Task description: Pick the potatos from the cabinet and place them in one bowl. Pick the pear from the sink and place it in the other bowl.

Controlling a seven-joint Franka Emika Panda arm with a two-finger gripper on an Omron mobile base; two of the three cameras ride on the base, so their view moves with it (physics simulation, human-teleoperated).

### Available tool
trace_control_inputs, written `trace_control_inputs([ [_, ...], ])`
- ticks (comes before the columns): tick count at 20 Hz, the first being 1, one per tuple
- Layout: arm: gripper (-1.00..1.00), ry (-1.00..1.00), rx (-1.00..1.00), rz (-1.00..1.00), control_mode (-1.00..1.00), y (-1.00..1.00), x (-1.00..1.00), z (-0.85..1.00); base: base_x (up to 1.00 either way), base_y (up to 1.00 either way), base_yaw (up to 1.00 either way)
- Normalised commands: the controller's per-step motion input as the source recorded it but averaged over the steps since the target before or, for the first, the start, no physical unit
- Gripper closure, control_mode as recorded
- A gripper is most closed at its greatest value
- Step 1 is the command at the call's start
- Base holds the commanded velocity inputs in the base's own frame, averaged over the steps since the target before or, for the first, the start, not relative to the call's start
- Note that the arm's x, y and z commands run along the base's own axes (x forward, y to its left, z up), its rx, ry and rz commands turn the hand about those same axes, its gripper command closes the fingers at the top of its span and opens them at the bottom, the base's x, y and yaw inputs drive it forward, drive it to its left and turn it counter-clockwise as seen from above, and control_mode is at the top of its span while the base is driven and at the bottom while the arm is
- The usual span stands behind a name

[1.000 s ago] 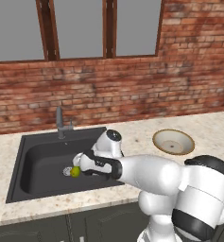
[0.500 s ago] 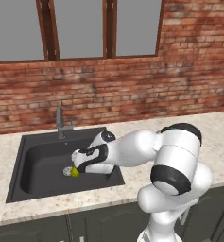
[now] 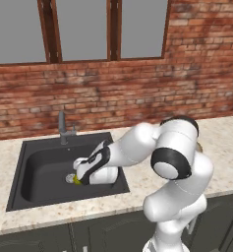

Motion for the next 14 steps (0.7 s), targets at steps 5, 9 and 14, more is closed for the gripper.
trace_control_inputs([
  [5, -1.00, 0.00, 0.00, 0.00, -1.00, 0.03, 0.01, -0.15, 0.00, 0.00, 0.00],
  [9, -1.00, 0.00, 0.00, 0.00, -1.00, 0.09, 0.10, -0.16, 0.00, 0.00, 0.00],
  [14, -1.00, 0.00, 0.00, 0.00, -1.00, 0.23, 0.20, -0.14, 0.00, 0.00, 0.00],
])
